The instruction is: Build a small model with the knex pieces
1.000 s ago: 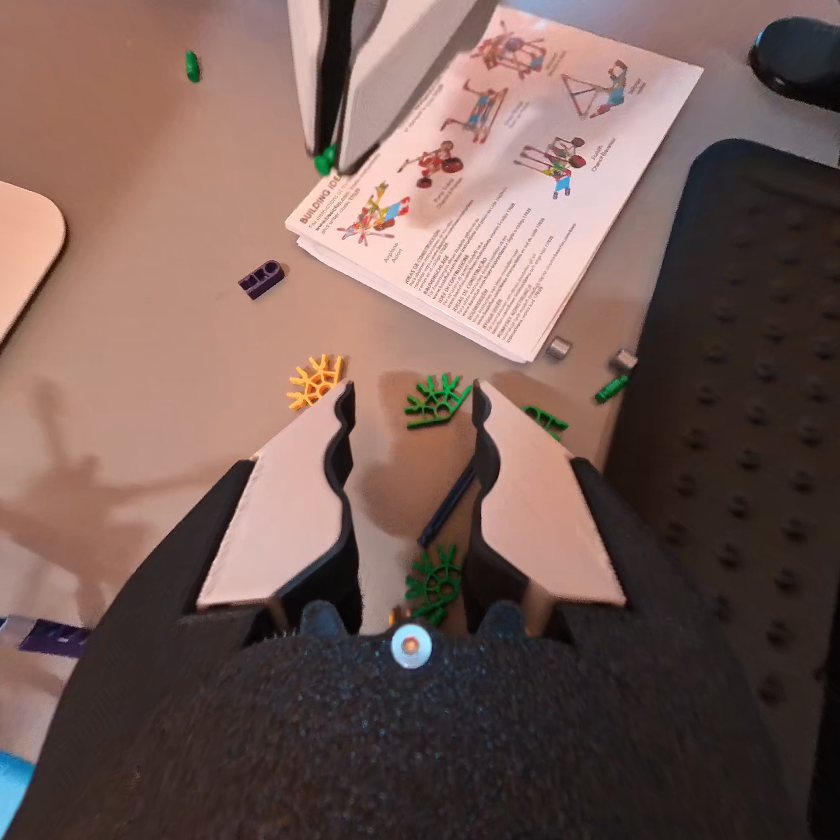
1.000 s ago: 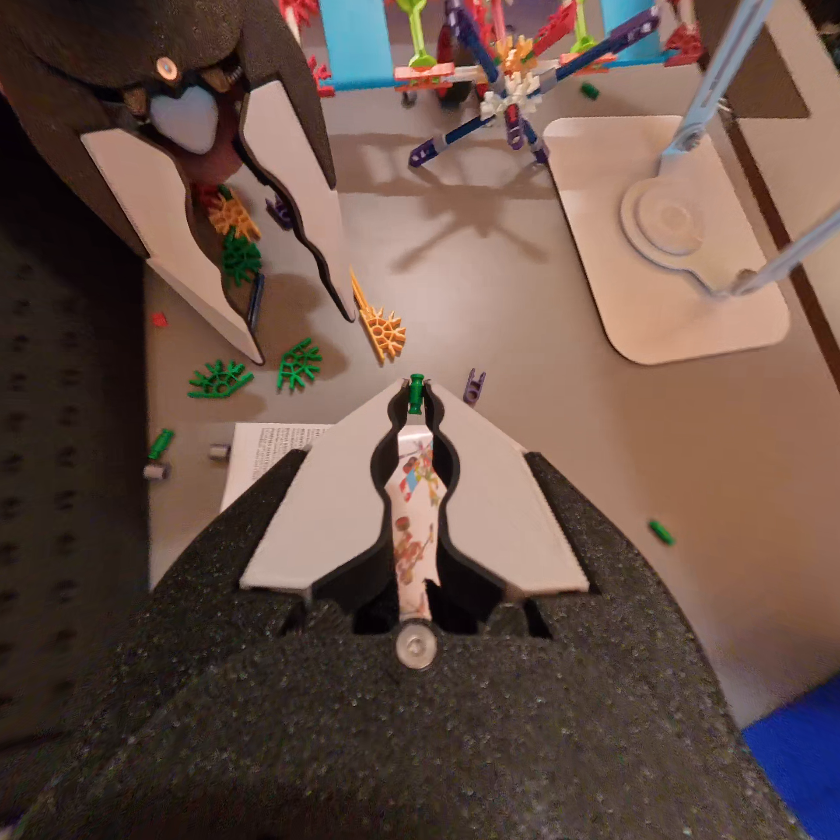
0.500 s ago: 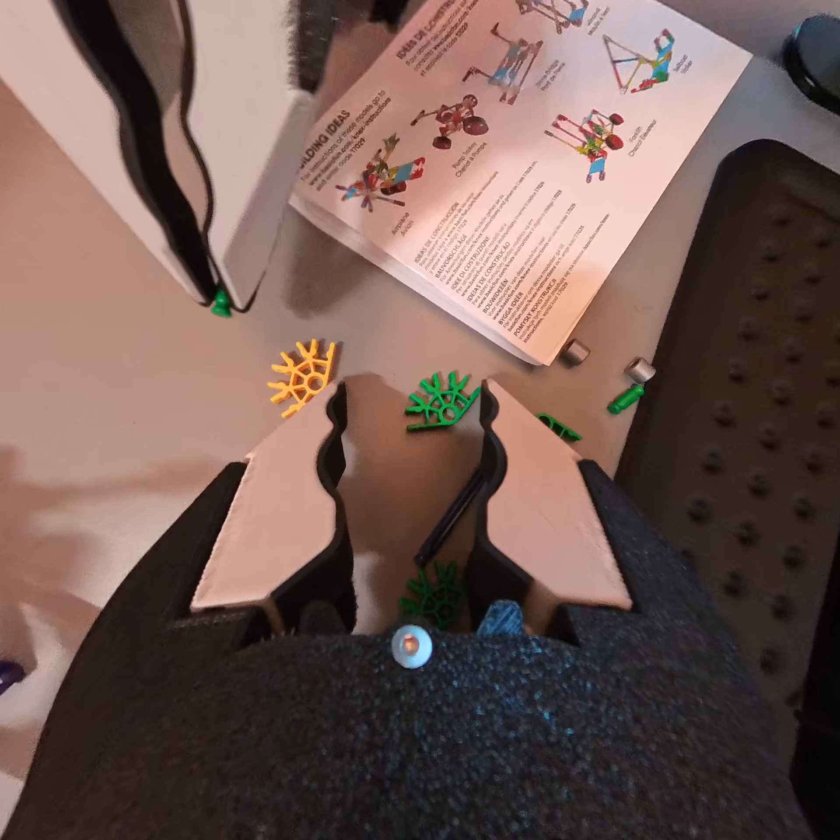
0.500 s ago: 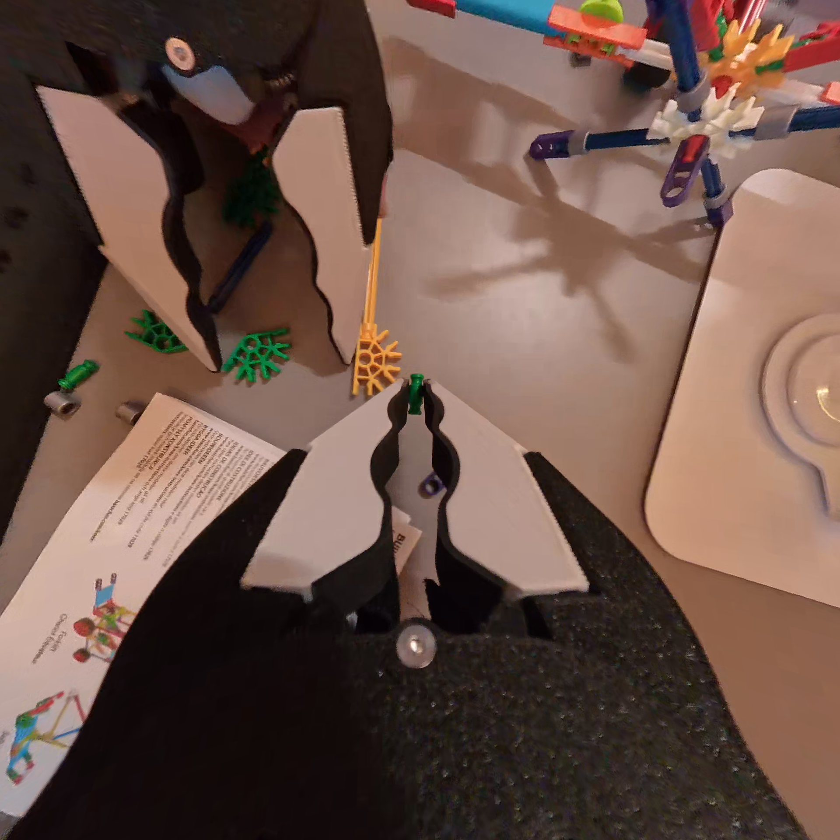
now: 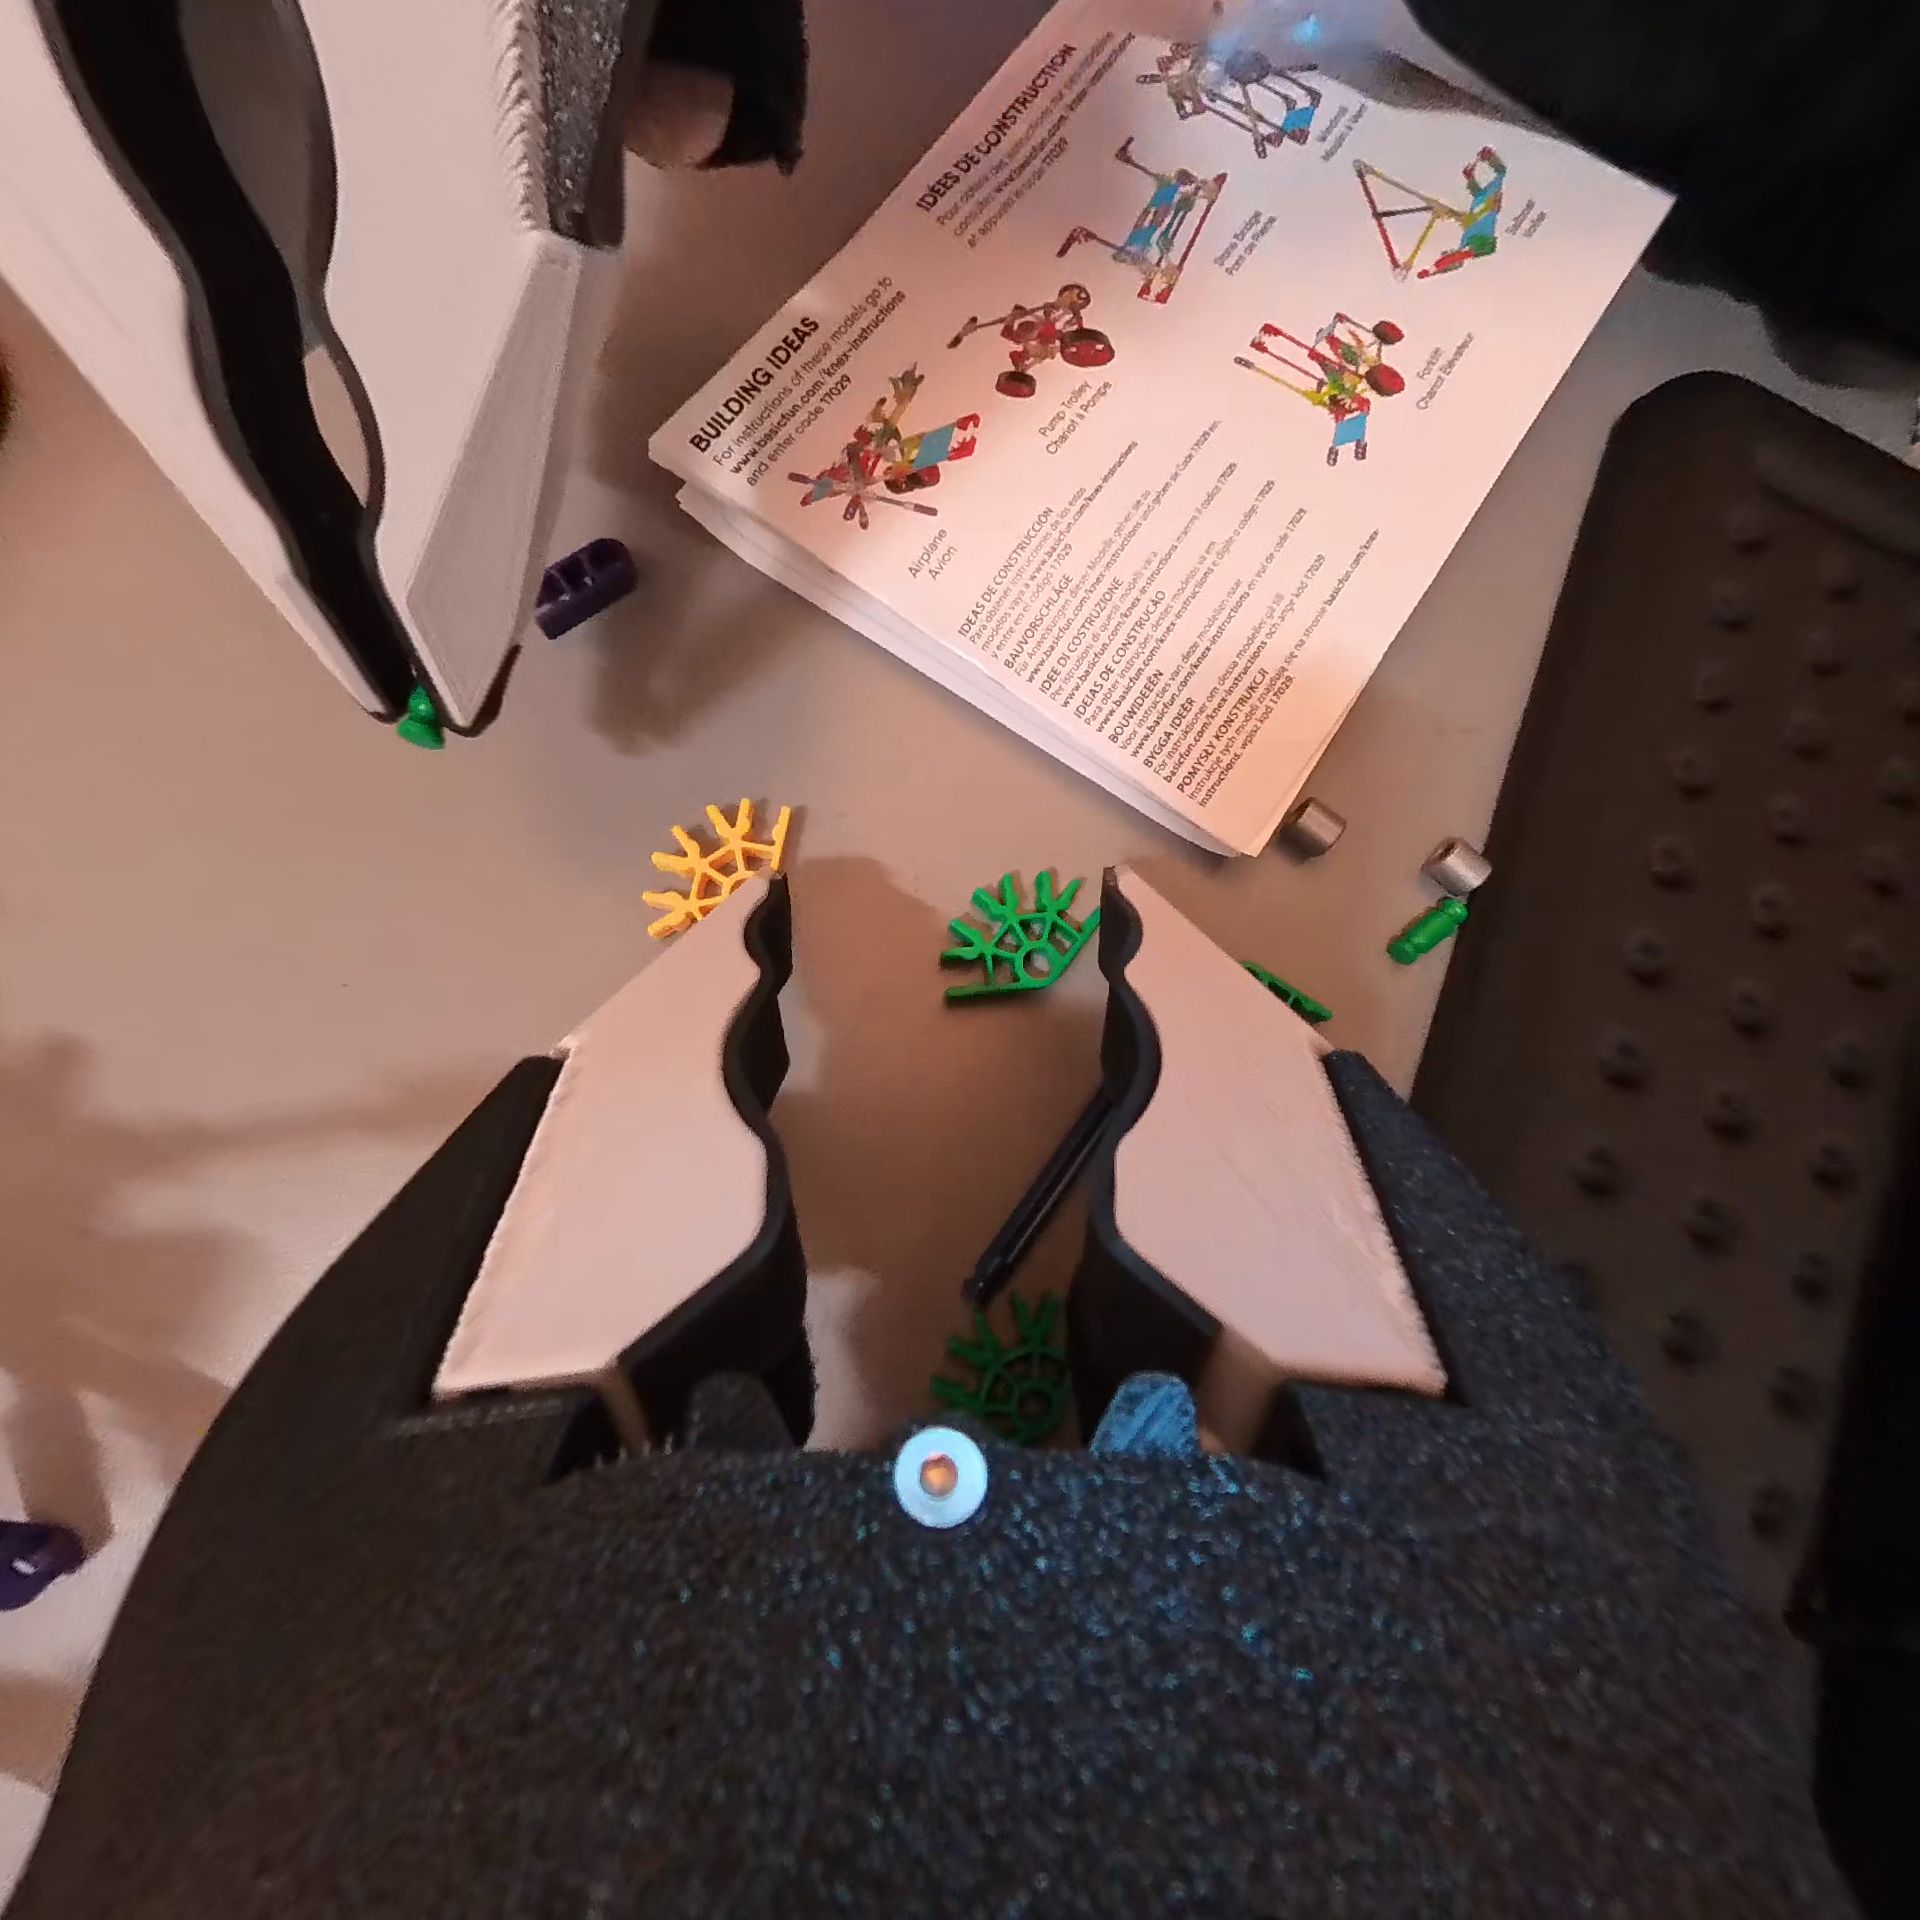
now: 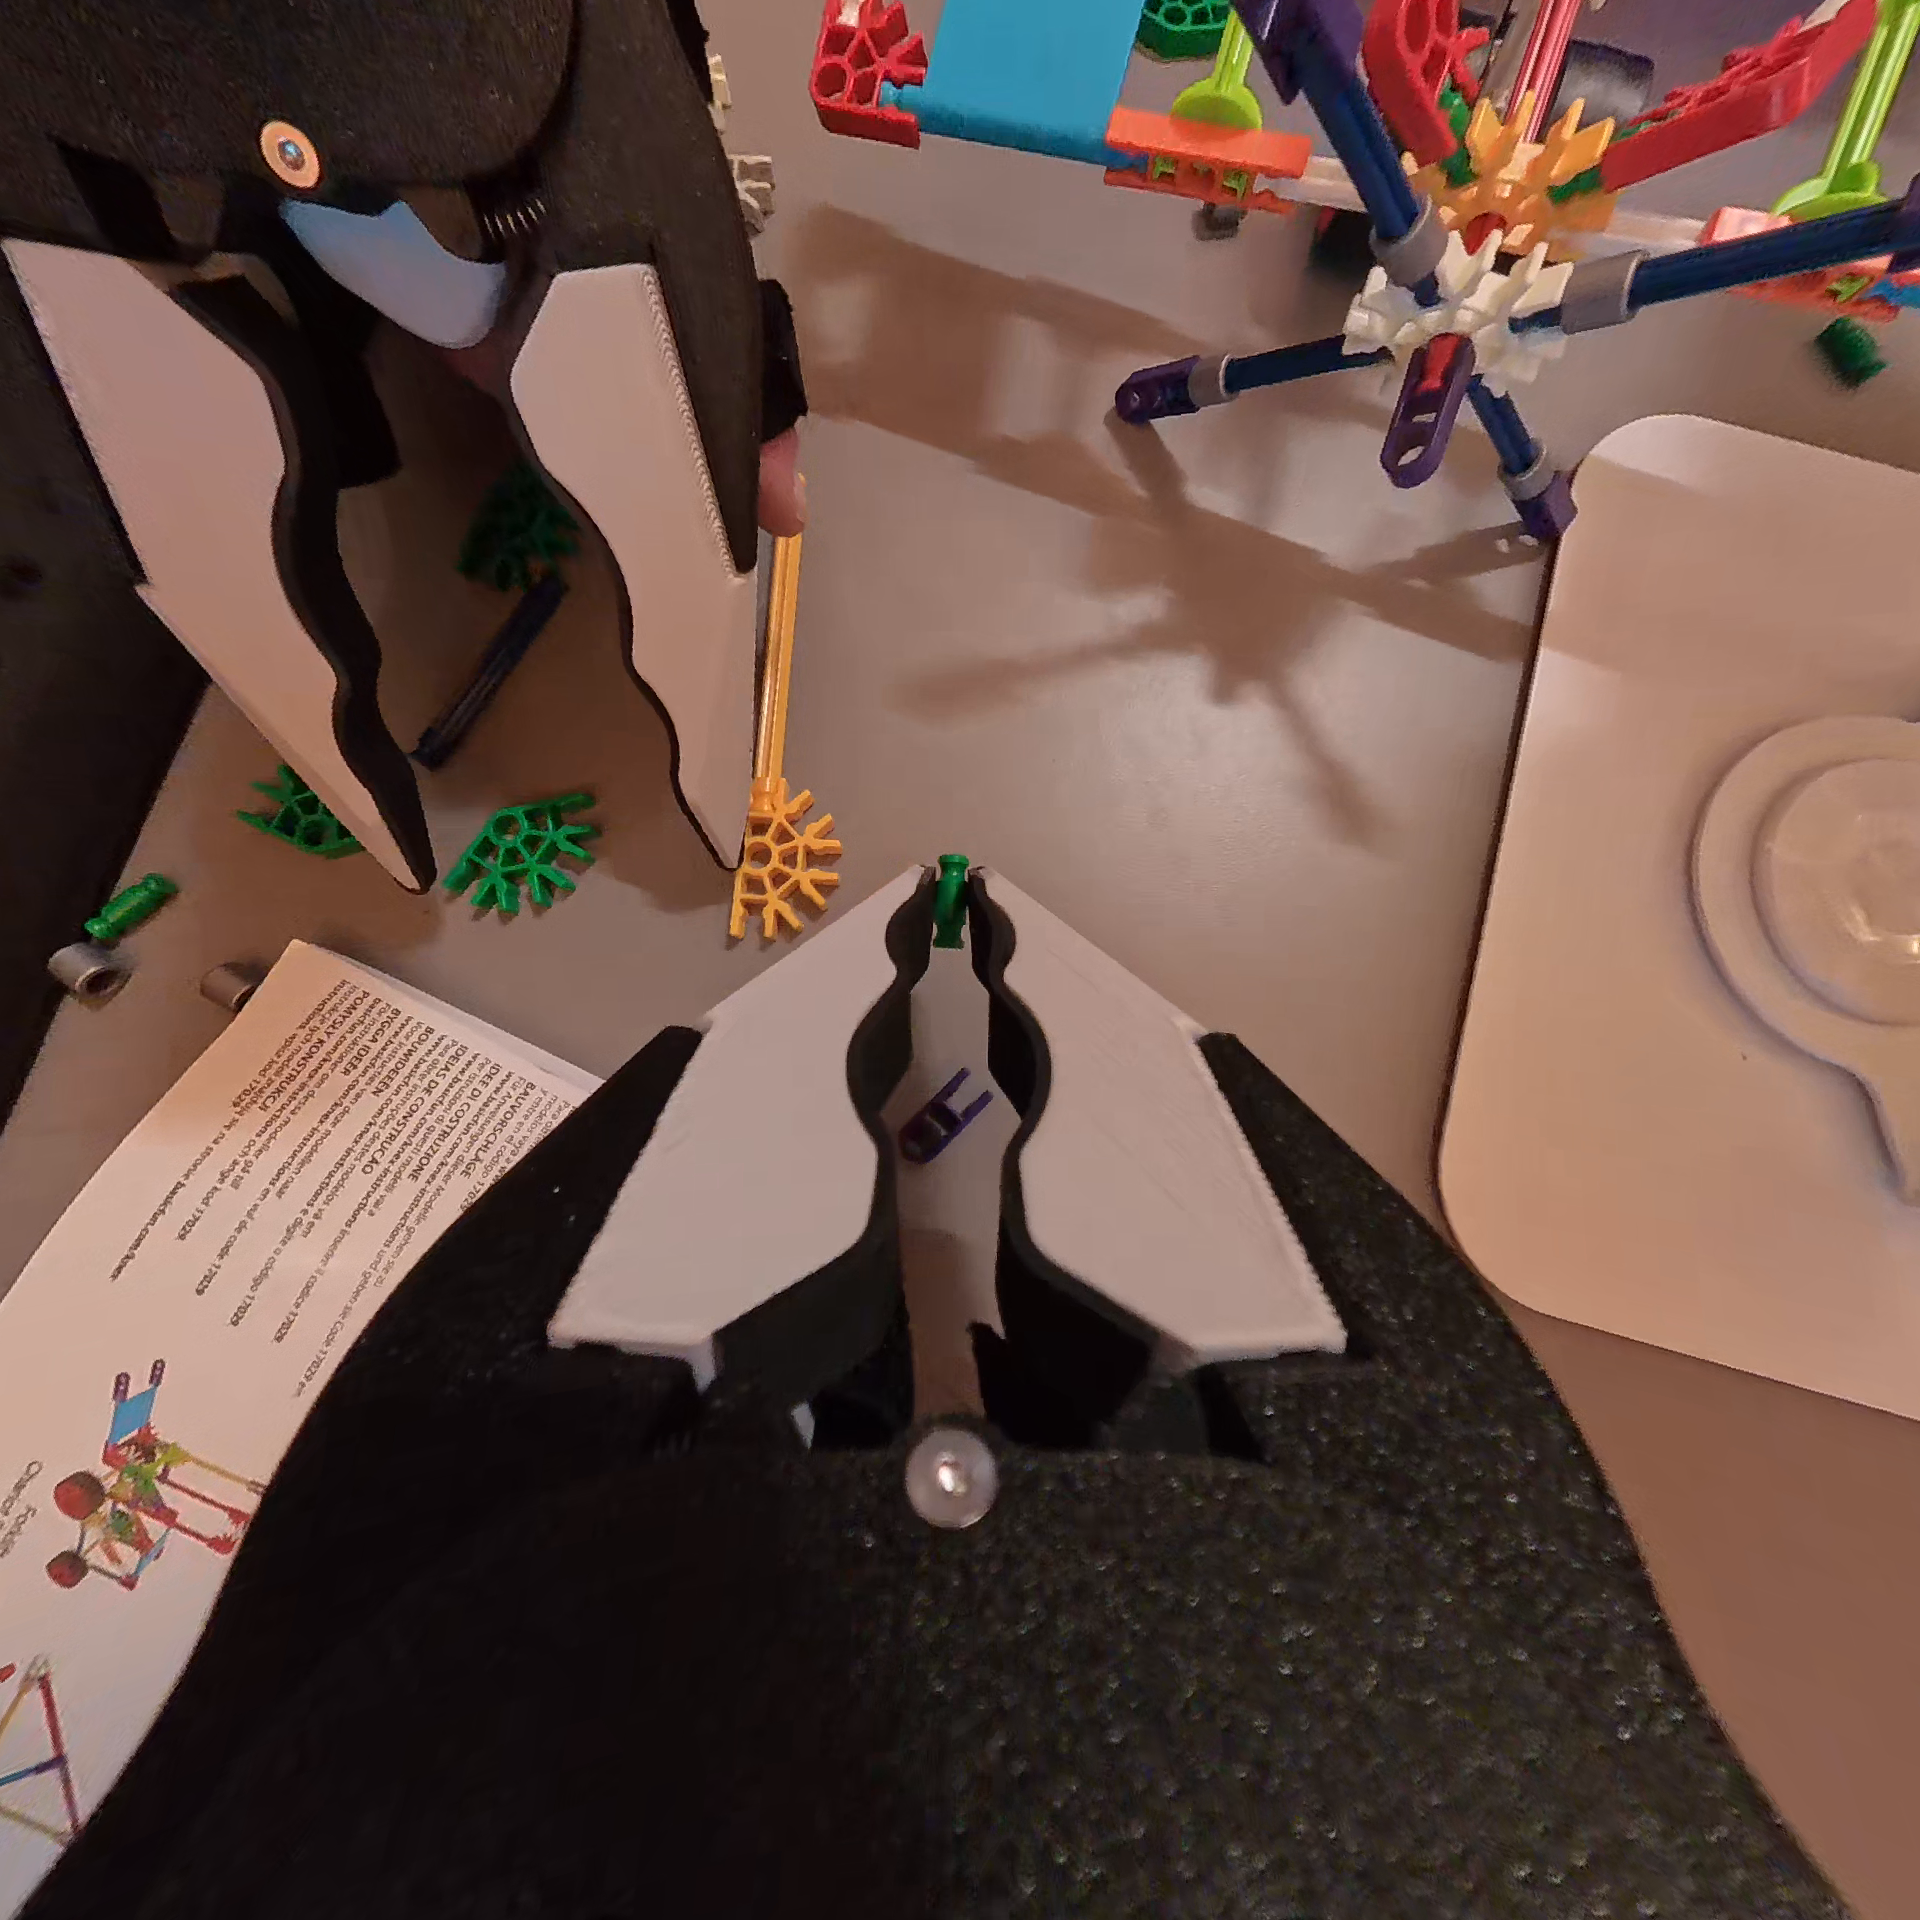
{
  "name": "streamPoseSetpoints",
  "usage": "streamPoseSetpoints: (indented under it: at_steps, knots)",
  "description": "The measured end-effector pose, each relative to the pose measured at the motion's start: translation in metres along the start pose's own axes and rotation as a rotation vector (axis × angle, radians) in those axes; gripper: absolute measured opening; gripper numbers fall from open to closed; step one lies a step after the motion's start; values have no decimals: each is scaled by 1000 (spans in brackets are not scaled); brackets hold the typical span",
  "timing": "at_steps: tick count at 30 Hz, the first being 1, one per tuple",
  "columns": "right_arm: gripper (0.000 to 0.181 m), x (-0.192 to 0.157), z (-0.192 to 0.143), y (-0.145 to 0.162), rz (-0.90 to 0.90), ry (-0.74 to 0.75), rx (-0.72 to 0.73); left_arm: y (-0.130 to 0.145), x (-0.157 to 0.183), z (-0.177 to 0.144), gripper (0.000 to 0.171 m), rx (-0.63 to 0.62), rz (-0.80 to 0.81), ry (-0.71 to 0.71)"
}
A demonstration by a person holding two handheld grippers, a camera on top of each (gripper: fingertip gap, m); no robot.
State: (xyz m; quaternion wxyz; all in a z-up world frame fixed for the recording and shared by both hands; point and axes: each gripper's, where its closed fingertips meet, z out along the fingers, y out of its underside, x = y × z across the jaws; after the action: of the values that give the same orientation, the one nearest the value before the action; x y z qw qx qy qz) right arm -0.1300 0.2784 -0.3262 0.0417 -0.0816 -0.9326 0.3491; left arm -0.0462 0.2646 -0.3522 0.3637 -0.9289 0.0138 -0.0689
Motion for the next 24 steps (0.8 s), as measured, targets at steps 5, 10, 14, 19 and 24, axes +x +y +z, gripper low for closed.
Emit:
streamPoseSetpoints:
  at_steps: [5,10,14,19,24]
  knots:
    - [6,-1,2,2,5,-5,16,4,3,1,57,-24,-3,18]
    - [6,-2,5,6,4,-17,5,8,4,1,57,-34,0,21]
    - [6,-3,5,7,3,-19,2,4,5,-2,57,-16,28,16]
    - [6,-3,6,9,4,-23,-3,-1,-2,-7,58,10,13,-13]
    - [6,-5,7,7,-7,-36,-4,1,-8,-3,62,6,-31,-20]
